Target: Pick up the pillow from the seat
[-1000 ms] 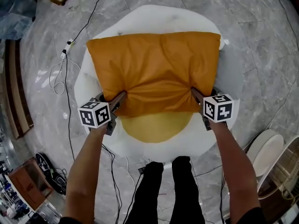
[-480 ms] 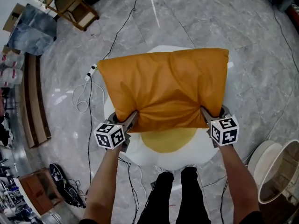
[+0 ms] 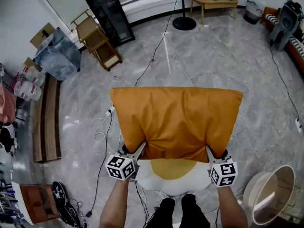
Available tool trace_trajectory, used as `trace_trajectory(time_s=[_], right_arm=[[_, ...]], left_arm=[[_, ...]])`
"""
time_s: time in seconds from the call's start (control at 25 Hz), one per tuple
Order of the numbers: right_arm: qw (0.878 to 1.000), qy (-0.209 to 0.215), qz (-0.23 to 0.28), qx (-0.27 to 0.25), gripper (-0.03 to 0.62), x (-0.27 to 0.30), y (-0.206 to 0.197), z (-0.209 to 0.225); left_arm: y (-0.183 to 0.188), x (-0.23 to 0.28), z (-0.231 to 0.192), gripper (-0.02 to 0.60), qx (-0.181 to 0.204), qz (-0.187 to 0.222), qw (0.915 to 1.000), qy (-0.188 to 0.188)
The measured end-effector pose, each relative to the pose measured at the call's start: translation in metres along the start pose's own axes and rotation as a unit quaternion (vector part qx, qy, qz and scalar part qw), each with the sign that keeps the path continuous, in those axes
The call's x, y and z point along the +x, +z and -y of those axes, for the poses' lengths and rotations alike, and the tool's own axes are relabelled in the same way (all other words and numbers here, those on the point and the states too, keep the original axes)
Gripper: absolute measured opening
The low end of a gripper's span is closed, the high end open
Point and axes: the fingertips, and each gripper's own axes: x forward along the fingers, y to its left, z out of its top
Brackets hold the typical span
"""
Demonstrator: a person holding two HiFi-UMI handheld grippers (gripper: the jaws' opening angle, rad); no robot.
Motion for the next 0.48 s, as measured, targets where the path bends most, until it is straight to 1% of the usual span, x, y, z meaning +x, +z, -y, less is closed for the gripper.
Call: trace_trajectory(time_s=[0.08, 0.16, 0.32, 0.48], right_arm=[[1.000, -0.008, 0.019, -0.009, 0.207, -0.025, 0.020, -0.010], [0.999, -0.012, 0.040, -0.032, 0.207, -0.045, 0.045, -0.017], [0.994, -0.009, 0.077, -0.078, 0.209, -0.082, 0.105, -0.028], [0.990, -0.003, 0.108, -0.096, 0.212, -0.123, 0.143, -0.044]], left_arm=[[0.020, -0.024, 0.013, 0.239, 0.011, 0.018, 0.9998, -0.002], [0.042, -0.043, 0.025, 0.239, 0.020, 0.040, 0.9990, -0.003], [0.089, -0.081, 0.048, 0.239, 0.024, 0.084, 0.9962, -0.004], [0.126, -0.123, 0.066, 0.250, 0.044, 0.121, 0.9917, -0.007]])
